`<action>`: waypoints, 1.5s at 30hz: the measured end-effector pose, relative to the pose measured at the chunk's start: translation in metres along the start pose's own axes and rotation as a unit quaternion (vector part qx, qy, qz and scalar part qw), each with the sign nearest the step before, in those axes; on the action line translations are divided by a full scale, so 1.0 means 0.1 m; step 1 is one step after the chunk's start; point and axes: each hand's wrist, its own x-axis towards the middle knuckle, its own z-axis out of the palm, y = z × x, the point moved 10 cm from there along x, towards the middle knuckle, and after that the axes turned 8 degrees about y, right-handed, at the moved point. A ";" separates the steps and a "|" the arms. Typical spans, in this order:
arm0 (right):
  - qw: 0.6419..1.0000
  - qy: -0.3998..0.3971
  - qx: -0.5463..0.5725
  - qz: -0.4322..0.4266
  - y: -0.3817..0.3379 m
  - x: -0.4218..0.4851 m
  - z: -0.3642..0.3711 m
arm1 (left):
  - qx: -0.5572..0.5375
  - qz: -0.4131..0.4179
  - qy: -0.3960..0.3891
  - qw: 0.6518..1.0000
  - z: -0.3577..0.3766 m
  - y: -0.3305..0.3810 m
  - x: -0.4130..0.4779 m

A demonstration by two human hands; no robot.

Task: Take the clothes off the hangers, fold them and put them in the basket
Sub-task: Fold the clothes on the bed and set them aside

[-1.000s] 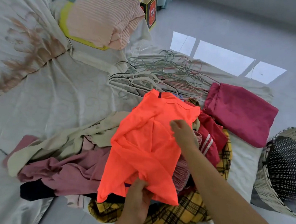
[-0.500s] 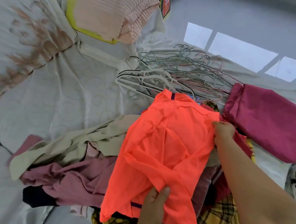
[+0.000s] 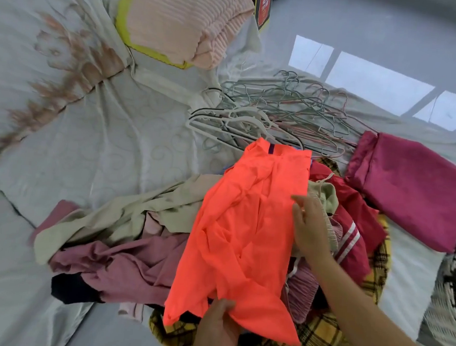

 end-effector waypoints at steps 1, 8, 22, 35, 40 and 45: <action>1.000 -0.005 0.001 -0.021 -0.02 -0.24 -0.05 | 0.005 0.002 -0.012 1.000 -0.01 0.02 -0.02; 0.984 -0.173 -0.026 0.046 0.35 -1.66 -0.07 | 0.102 0.056 0.004 0.993 -0.01 0.22 -0.07; 0.977 -0.170 -0.050 -0.120 -0.07 -2.41 0.03 | 0.184 0.078 0.000 0.980 -0.04 -0.01 -0.36; 0.961 -0.218 -0.135 -0.107 -0.03 -2.37 0.29 | 0.315 0.016 -0.034 0.948 -0.27 0.03 -0.41; 0.956 -0.240 -0.149 -0.075 -0.07 -2.20 0.35 | 0.548 0.115 -0.020 0.828 -0.19 0.48 -0.42; 0.979 -0.186 -0.076 -0.031 -0.15 -1.82 0.32 | 0.560 0.373 0.044 0.738 0.59 1.64 -0.33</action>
